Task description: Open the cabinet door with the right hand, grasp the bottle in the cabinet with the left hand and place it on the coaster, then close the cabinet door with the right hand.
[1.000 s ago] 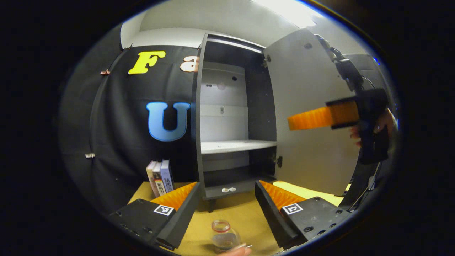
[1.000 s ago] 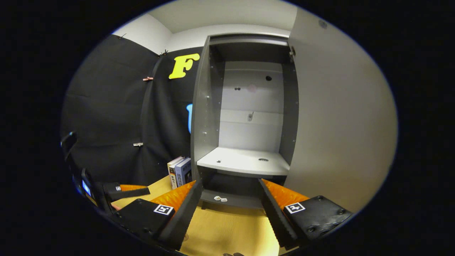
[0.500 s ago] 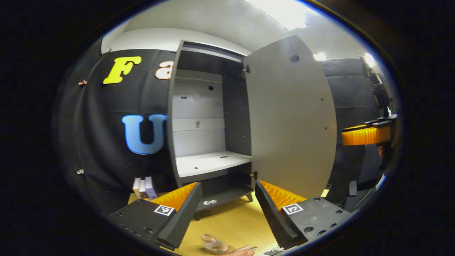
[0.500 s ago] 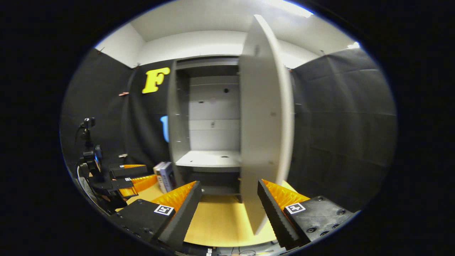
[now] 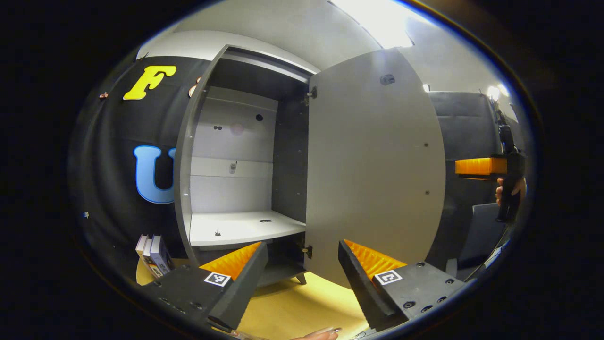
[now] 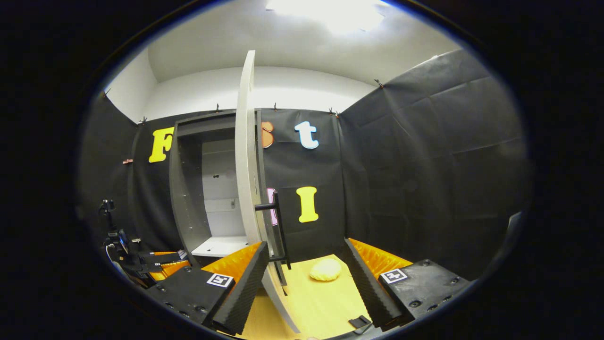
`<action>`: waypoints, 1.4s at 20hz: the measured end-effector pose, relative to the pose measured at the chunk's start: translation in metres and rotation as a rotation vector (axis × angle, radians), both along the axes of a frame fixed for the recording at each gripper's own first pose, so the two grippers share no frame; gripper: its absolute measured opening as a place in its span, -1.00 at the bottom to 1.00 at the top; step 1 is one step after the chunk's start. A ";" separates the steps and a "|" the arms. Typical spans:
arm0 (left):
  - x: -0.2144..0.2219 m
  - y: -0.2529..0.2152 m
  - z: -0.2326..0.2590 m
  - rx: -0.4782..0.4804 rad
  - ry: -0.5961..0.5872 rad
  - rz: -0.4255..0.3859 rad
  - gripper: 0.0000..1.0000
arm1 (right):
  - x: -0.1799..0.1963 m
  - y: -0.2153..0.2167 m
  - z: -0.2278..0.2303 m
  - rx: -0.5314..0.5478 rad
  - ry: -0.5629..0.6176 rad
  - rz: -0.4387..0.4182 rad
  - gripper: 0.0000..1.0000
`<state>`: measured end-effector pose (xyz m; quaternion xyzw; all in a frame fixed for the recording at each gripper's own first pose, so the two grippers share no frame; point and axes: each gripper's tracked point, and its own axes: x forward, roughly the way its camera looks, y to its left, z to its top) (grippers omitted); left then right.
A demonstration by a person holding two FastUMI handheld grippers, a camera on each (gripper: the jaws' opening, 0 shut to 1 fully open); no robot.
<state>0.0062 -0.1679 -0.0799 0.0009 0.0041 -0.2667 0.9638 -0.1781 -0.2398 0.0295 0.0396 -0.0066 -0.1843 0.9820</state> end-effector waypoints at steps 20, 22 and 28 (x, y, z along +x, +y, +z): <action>-0.024 0.070 -0.016 0.108 0.042 0.185 0.90 | 0.101 0.151 -0.029 0.158 0.048 0.439 0.94; -0.034 0.096 -0.009 0.106 0.031 0.229 0.89 | 0.114 0.177 -0.026 0.147 0.038 0.490 0.94; -0.061 0.143 0.006 0.065 0.019 0.296 0.90 | 0.106 0.196 -0.031 0.154 0.044 0.518 0.95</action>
